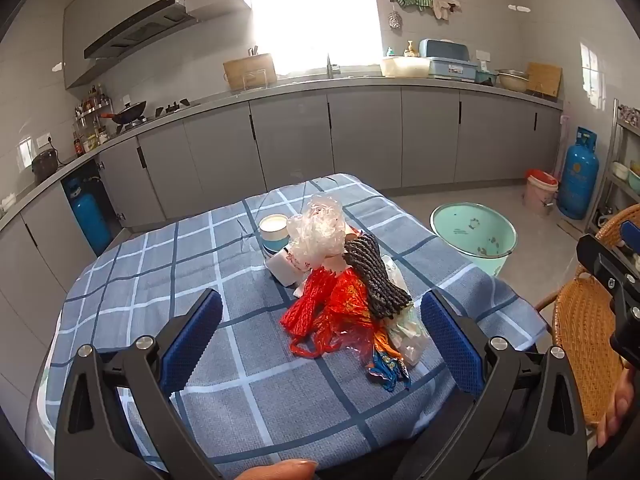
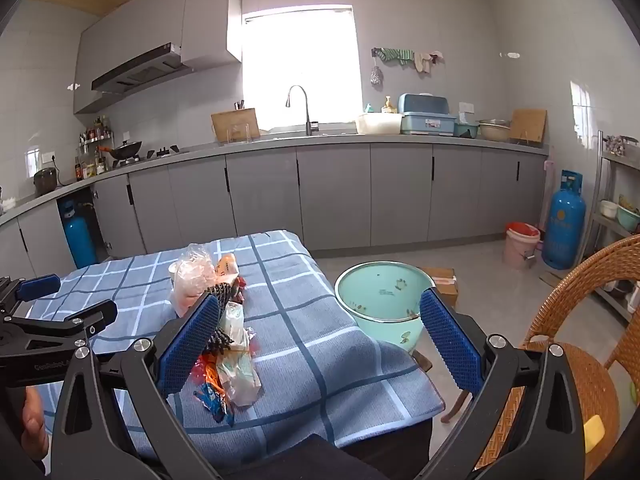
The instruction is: Collect trash
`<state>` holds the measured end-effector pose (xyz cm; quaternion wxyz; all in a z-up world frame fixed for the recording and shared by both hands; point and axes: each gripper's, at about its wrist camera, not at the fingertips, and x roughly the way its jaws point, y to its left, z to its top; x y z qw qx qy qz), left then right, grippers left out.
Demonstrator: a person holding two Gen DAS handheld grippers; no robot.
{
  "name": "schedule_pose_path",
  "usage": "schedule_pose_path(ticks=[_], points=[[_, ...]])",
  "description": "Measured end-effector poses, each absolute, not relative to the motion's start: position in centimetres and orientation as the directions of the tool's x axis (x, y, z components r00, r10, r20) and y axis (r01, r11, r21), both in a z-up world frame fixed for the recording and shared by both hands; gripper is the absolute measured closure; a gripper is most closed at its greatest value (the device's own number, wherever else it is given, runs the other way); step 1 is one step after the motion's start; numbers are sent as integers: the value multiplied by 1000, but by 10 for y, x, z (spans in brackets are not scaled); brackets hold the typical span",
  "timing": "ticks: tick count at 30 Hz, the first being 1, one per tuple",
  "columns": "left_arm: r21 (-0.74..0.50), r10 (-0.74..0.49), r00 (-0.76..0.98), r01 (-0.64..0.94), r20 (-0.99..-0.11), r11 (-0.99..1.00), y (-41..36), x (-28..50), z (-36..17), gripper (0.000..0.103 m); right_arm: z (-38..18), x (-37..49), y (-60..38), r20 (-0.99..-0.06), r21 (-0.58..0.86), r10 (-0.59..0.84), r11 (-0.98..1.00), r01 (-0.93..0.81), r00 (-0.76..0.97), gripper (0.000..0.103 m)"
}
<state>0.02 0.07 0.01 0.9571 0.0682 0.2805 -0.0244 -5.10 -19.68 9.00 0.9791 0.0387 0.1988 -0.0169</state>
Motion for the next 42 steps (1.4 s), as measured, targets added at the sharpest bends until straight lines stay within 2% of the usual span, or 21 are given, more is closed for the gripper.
schedule_pose_path(ticks=[42], points=[[97,2,842,60,-540,993,7,3,-1,5,82,-45,-202,-410,86,-22,994,63,912,4]])
